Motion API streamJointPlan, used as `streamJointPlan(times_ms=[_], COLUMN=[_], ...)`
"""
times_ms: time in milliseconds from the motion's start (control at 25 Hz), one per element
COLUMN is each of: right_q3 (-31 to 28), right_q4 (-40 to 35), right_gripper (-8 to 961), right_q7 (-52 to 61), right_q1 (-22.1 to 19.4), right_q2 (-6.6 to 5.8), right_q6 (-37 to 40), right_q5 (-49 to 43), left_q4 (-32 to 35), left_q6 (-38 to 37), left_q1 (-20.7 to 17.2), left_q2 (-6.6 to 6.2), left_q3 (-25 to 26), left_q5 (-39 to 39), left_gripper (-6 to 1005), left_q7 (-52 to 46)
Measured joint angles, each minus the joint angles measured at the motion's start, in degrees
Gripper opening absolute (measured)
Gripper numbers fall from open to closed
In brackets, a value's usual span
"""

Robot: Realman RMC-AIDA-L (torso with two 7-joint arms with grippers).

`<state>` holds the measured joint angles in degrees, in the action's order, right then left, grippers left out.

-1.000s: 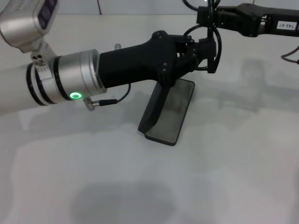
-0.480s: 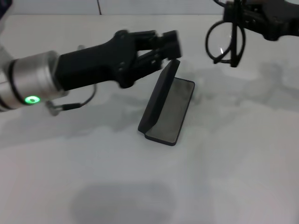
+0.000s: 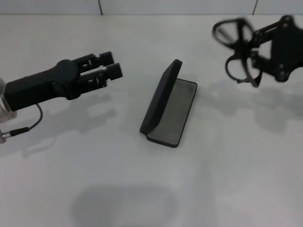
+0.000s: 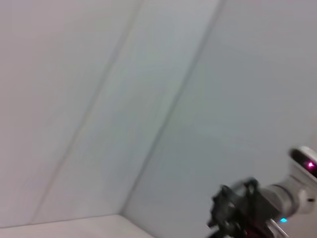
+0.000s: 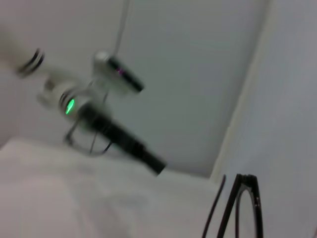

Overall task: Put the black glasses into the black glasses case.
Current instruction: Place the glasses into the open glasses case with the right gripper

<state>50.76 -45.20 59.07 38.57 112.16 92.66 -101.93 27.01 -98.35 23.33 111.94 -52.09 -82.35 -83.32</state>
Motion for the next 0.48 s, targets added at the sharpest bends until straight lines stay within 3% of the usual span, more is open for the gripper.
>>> streamJointPlan(times_ms=[120,200,360,480], right_q3=[2.9,6.0,16.1,19.3], right_q4=[-5.3,-7.5,-8.2,-7.2], right_gripper=[103,103,102,102], right_q7=[-4.5,-7.1,-9.5,-13.0], right_q1=[-0.3,-0.8,0.1,2.5], right_q2=[2.65,3.66,3.27,3.06], right_q6=[-2.4,-4.3,-8.2,-9.8], right_q5=[-6.2,-9.5,-10.6,-12.4], left_q4=[0.0,0.0,-0.2,-0.4], left_q6=[1.2,2.7,4.7,6.5], left_q1=[-0.6,-0.6,-0.4,-0.2], left_q2=[0.00,0.00,-0.04,0.01], left_q3=[0.2,0.2,0.1,0.2], left_q5=[-0.4,-0.9,-1.7,-2.8], left_gripper=[586,649,815,894], left_q7=[-1.1,-2.5,-4.1,-4.6])
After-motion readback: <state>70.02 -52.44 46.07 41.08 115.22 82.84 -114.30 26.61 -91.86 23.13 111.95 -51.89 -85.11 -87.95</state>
